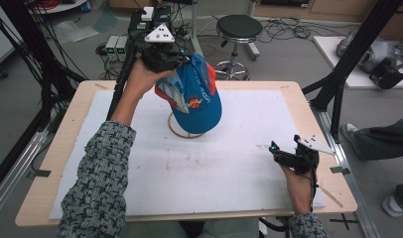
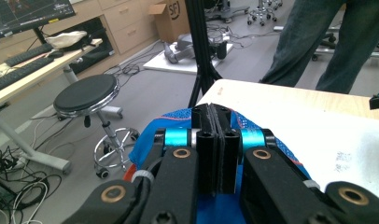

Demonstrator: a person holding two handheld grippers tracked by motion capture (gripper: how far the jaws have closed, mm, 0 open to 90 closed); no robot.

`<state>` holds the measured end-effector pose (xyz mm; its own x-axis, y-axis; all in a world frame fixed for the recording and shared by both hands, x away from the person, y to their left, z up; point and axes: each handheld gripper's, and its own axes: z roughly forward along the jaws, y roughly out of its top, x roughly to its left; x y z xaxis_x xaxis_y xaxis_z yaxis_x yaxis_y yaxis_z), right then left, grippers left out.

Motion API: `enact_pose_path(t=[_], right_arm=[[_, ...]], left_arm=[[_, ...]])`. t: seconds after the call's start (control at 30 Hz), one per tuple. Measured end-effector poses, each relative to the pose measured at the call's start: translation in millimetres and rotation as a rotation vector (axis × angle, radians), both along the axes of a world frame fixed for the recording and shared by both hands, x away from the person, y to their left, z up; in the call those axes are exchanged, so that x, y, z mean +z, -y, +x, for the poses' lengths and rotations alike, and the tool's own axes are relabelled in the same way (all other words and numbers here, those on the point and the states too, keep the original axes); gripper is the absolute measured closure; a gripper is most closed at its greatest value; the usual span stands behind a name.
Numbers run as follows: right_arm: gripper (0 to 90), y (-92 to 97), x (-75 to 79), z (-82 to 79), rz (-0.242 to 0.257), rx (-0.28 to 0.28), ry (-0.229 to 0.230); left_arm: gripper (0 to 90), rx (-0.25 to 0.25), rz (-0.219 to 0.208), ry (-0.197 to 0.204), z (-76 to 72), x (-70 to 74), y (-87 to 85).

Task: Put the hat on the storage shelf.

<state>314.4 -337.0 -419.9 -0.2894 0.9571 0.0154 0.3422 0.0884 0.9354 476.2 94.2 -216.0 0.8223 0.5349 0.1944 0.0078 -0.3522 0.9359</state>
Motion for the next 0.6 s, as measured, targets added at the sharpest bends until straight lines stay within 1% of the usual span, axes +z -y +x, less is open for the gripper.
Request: enact_pose_path(t=[0.23,0.27,0.37,0.4,0.5,0.6], right_arm=[[8.2,1.6,0.0,-0.4,0.005,-0.005,-0.002],[8.2,2.0,0.1,-0.4,0.004,-0.004,-0.001],[8.2,2.9,0.2,-0.9,0.009,-0.008,-0.003],[8.2,3.2,0.1,-0.9,0.008,-0.008,-0.003],[8.2,4.6,-0.3,-0.9,0.008,-0.009,-0.002],[8.2,6.3,0.1,-1.4,0.01,-0.012,0.003]], left_arm=[[88.7,0.006,-0.002,-0.006,5.3,-8.0,8.0],[88.7,0.006,-0.009,-0.01,6.5,-9.4,8.8],[88.5,0.006,-0.018,-0.022,9.1,-11.8,9.4],[88.4,0.003,-0.03,-0.027,9.8,-12.6,9.3],[88.3,0.003,-0.024,-0.025,11.0,-13.6,9.1],[88.0,0.003,-0.027,-0.036,12.4,-15.3,8.3]])
